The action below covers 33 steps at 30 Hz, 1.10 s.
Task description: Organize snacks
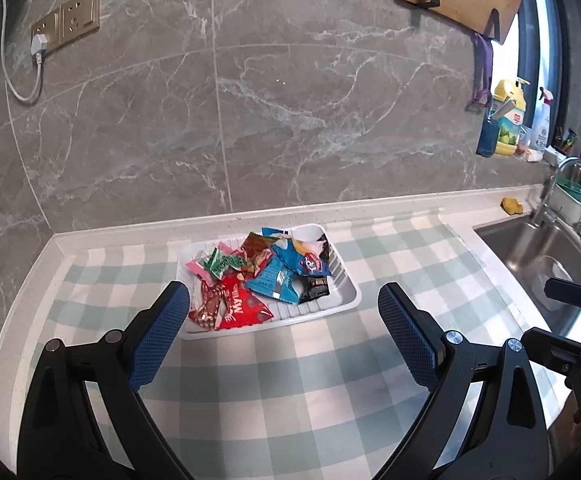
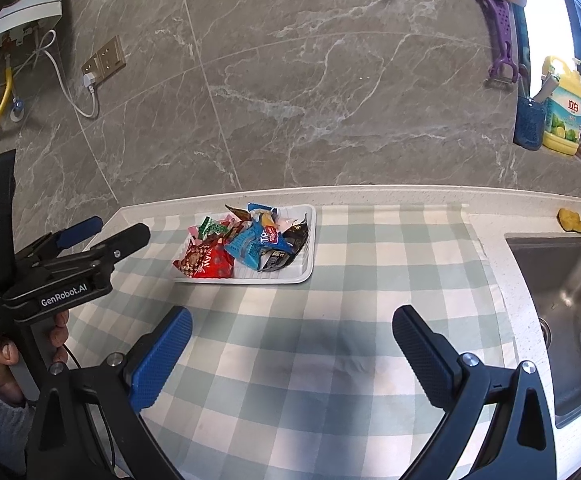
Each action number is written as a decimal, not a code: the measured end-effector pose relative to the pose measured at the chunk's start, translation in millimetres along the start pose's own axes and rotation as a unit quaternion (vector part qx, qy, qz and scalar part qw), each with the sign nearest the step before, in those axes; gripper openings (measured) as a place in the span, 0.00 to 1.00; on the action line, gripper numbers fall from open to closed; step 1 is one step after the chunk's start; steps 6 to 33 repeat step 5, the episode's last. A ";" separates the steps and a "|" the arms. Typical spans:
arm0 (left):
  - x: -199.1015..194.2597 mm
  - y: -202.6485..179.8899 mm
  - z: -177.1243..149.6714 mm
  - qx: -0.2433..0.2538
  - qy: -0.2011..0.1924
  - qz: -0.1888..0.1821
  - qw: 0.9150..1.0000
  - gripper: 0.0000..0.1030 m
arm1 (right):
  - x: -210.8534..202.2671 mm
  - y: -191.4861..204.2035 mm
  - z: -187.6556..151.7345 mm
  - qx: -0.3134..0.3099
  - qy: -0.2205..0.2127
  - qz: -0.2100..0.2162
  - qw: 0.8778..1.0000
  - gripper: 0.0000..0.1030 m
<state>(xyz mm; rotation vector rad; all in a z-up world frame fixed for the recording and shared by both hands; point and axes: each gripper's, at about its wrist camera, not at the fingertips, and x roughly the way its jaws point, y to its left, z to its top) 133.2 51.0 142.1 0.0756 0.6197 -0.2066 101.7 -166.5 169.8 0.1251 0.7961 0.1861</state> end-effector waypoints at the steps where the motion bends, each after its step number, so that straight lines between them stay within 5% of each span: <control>1: -0.4 -0.9 -0.6 0.004 -0.001 0.000 1.000 0.93 | -0.1 -0.2 -0.3 0.000 0.000 0.000 1.000 0.99; 33: -1.6 -3.2 -0.8 0.011 -0.002 0.012 1.000 0.93 | 1.8 0.7 -2.2 0.001 0.004 -0.001 1.000 0.99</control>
